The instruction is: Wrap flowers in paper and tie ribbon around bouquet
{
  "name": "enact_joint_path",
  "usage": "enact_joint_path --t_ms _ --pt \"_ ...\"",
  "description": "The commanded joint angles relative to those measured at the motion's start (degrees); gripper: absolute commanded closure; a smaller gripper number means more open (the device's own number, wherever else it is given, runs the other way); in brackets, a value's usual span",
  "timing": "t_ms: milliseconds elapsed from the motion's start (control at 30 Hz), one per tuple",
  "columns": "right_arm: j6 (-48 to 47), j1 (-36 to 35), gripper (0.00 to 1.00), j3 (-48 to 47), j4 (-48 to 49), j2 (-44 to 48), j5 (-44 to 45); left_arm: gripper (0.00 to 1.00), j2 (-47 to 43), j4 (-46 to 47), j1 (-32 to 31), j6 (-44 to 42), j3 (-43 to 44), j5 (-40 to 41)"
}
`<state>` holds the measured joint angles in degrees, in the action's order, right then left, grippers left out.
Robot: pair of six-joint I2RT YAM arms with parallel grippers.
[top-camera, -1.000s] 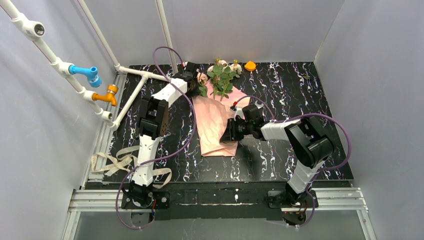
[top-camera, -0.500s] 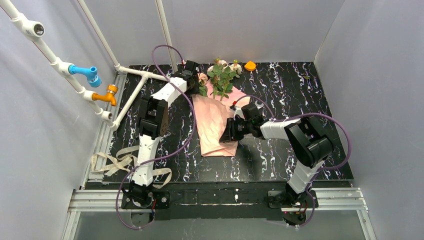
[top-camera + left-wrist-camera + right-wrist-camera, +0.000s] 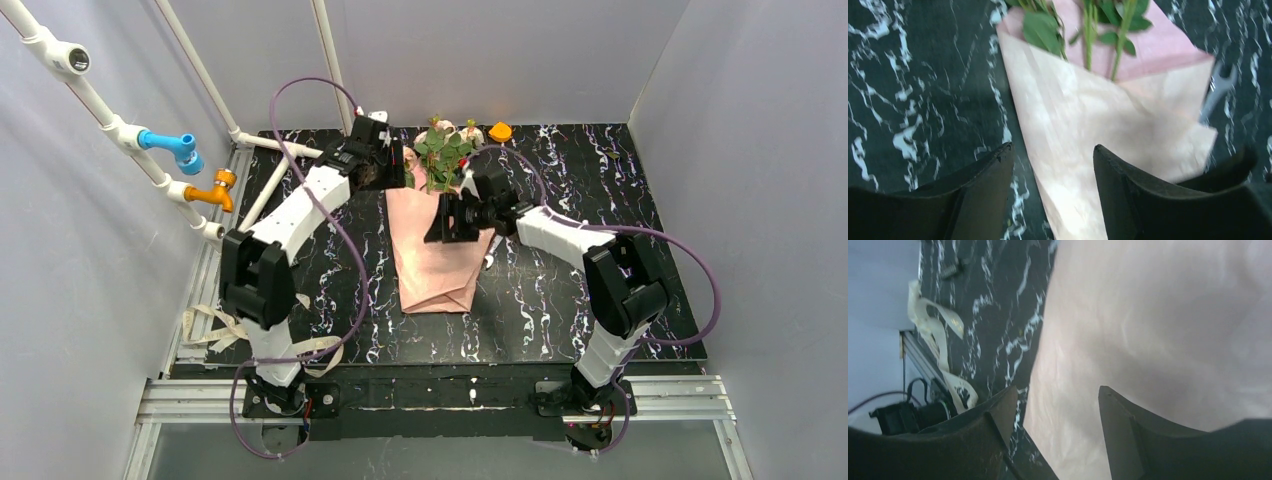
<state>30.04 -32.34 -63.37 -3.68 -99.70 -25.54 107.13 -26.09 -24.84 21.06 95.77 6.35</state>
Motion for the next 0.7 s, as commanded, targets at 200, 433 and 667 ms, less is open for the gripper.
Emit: enact_joint_path --t_ms 200,433,667 --pt "0.80 4.21 0.30 -21.91 -3.84 -8.00 16.87 0.46 -18.37 3.98 -9.59 10.87 -24.97 -5.90" --pt "-8.27 7.21 0.31 -42.36 -5.40 -22.74 23.10 0.49 -12.93 11.49 -17.71 15.11 -29.53 -11.44" --pt "-16.99 10.64 0.23 -53.01 1.18 -32.46 30.56 0.49 -8.49 12.29 -19.94 16.03 -28.53 -10.74"
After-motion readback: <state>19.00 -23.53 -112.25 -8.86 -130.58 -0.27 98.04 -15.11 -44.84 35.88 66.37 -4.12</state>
